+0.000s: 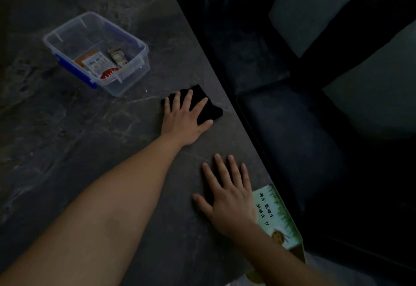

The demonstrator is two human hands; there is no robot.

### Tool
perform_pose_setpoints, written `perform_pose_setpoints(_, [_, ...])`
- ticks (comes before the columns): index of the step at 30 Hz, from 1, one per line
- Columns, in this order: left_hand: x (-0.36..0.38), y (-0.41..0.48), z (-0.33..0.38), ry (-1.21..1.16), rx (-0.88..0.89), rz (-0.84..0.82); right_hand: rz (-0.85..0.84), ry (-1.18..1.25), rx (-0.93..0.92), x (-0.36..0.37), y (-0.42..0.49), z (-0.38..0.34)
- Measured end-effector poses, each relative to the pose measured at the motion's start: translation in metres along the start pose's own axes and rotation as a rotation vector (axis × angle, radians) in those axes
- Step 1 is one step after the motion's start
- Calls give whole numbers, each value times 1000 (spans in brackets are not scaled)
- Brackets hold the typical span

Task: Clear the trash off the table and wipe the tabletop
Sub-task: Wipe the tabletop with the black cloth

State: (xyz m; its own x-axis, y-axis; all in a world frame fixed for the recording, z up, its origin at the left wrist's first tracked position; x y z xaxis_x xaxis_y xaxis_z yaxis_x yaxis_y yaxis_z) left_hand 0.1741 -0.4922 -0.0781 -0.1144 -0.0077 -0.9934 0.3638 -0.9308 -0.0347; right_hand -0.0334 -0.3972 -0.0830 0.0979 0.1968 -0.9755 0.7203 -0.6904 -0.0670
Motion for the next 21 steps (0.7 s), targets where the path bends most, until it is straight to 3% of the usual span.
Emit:
perform_pose_setpoints(6, [-2,-7,-4,-51,-7,-15,13,-14,5,2,0,0])
perform_pose_setpoints(10, [-12,-31,-14,-130,-23,60,18,-21,-2,2,0,0])
perform_pose_setpoints(15, [-18,-115,-50,-191,-149,147,18,-44,5,3,1,2])
perform_pose_setpoints(21, [-20,-242,-87,-83,-351,91,-58,-46,14,4,3,0])
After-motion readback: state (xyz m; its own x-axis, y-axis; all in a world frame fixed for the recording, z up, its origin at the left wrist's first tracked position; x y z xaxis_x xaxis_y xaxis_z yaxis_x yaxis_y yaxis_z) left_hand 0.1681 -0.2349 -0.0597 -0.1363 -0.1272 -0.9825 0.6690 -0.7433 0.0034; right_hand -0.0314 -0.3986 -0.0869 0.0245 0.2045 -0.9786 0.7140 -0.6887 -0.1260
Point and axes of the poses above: each hand's wrist, its own y-axis towards the middle knuckle, its own x-axis out of the palm, z = x × y, the point moved 8 cm from there along y, towards the middle knuckle, and after that the axes turned 3 degrees about z, right-handed, at the moved point
